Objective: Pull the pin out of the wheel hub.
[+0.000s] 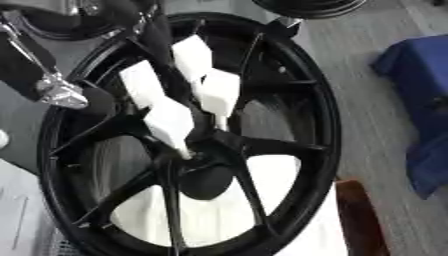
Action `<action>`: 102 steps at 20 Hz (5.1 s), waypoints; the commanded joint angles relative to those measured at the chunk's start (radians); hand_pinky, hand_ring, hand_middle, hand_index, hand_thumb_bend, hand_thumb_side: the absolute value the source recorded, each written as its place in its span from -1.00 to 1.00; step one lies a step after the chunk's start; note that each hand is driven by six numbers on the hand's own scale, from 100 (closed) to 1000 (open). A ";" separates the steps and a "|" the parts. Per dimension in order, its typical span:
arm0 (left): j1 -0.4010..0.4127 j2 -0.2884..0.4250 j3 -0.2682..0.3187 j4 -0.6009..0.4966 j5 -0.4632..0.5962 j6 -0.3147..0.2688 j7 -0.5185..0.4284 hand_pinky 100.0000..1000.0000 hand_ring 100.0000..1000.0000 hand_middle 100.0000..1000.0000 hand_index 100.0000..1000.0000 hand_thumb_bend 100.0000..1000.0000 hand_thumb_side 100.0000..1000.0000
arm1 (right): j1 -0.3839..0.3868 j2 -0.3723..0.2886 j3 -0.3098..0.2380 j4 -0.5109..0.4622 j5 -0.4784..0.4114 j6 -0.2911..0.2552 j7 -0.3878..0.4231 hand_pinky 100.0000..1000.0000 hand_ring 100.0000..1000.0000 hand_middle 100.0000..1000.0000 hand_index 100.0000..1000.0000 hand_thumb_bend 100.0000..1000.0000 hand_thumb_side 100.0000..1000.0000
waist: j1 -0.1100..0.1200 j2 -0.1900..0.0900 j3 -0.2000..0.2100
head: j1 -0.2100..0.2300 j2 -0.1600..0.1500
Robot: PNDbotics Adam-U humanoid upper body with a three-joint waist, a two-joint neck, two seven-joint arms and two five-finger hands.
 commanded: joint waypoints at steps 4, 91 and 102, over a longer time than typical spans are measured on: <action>-0.020 0.001 -0.007 0.032 -0.026 -0.148 -0.127 0.64 0.52 0.40 0.58 -0.34 -1.00 | -0.008 -0.017 -0.004 -0.024 0.008 -0.001 0.004 0.86 0.48 0.07 0.45 -1.00 0.29 | -0.004 -0.014 -0.003 | 0.003 -0.012; 0.003 -0.034 -0.041 0.172 -0.152 -0.252 -0.127 0.57 0.42 0.24 0.49 -0.33 -1.00 | -0.004 0.001 0.003 -0.024 0.032 -0.001 0.026 0.87 0.50 0.08 0.46 -1.00 0.33 | -0.008 0.007 -0.019 | 0.005 -0.028; 0.010 -0.041 -0.048 0.189 -0.150 -0.251 -0.127 0.54 0.37 0.11 0.42 -0.45 -0.98 | -0.004 0.003 0.003 -0.023 0.034 -0.003 0.026 0.87 0.50 0.08 0.46 -1.00 0.34 | -0.008 0.009 -0.023 | 0.008 -0.028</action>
